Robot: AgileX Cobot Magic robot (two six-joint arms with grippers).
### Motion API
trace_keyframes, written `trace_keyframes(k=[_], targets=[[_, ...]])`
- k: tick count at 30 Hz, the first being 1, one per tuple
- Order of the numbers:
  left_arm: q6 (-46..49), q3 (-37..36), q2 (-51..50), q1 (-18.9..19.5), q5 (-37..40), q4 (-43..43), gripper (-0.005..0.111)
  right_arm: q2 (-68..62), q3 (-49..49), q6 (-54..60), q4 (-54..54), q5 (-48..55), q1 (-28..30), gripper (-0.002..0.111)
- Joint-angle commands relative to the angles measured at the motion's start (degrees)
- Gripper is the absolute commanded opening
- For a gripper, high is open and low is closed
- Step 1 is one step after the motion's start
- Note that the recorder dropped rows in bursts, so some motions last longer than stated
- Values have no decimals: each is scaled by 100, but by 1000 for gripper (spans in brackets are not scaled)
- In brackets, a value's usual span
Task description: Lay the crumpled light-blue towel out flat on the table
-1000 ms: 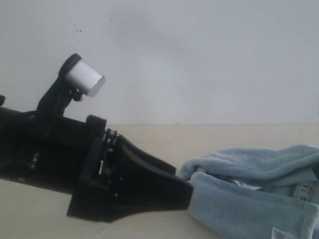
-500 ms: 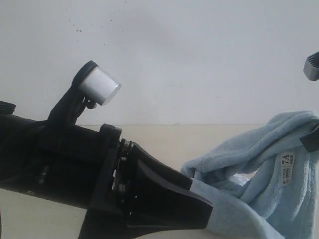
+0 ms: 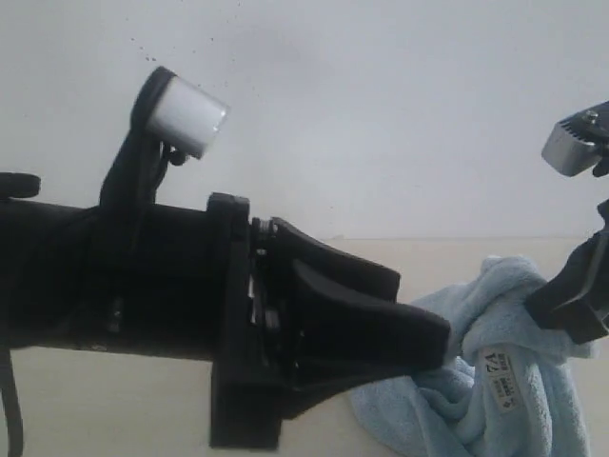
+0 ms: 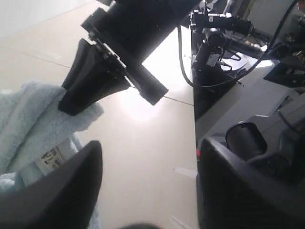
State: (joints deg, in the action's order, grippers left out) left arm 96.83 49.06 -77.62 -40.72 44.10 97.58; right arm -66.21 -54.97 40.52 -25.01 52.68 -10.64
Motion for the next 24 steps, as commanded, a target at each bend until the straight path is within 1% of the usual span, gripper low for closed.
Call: trace_keyframes(k=[1, 3, 5, 11, 15, 16, 17, 21, 24], targets=[[554, 206, -5, -557, -752, 118, 57, 36, -43, 394, -302, 79, -217, 4], [569, 348, -37, -673, -976, 118, 57, 36, -43, 411, -292, 140, -312, 4], [569, 501, -112, -717, -1000, 118, 57, 36, -43, 527, -347, 269, -336, 4], [569, 658, -511, -717, -1092, -57, 57, 36, -43, 753, -352, 410, -533, 4], [569, 658, -842, -717, -1192, -404, 57, 36, -54, 951, -386, 410, -594, 4], [646, 658, -896, -717, -1360, -404, 57, 36, -54, 1004, -423, 441, -594, 4], [875, 667, -988, -717, -1686, -404, 57, 36, -54, 1056, -469, 465, -594, 4], [1124, 764, -1127, -717, -2016, -404, 57, 36, -54, 1201, -634, 479, -594, 4], [1165, 901, -1166, -717, -2400, -404, 57, 36, -54, 1318, -682, 589, -594, 4]])
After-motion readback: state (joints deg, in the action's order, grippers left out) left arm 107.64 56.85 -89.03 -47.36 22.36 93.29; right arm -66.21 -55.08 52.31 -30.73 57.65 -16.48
